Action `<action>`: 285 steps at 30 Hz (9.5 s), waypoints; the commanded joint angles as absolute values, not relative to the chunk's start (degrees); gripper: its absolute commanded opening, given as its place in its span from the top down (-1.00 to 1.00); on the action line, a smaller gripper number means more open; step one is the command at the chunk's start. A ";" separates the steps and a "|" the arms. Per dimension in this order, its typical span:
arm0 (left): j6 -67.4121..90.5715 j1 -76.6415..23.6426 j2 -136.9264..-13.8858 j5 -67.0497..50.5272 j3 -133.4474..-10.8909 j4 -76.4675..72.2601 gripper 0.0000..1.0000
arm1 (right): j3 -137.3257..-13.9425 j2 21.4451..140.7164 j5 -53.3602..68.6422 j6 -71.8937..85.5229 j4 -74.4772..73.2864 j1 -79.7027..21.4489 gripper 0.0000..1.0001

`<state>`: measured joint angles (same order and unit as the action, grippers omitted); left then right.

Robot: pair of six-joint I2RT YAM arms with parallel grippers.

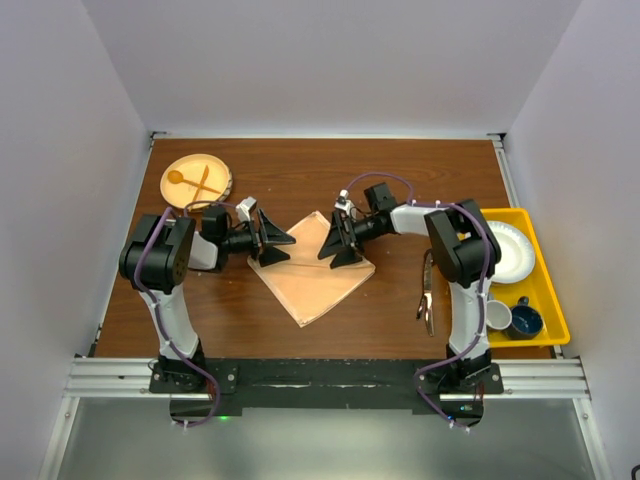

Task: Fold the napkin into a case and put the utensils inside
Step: Smooth out the upper triangle-folded napkin at the center of the board, then pick up the upper triangle-folded napkin from the center of the board.

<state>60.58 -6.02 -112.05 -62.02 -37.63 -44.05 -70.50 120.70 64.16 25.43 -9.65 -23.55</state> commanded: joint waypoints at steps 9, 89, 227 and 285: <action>53.17 -6.06 -115.66 -56.07 -36.47 -36.47 -0.99 | -68.91 111.71 62.93 24.23 -15.13 -24.60 -0.96; 71.19 -33.49 -124.71 -54.14 -55.11 -57.48 -0.95 | -73.13 114.52 26.81 5.27 -37.35 -19.25 0.90; -21.09 -23.38 -119.89 -46.67 -79.90 7.92 1.00 | -73.56 107.75 43.51 3.87 -29.44 -17.59 -0.05; -31.93 -24.97 -104.25 -47.45 -67.33 4.83 0.23 | -87.63 120.42 54.05 -13.18 -33.05 -19.07 1.00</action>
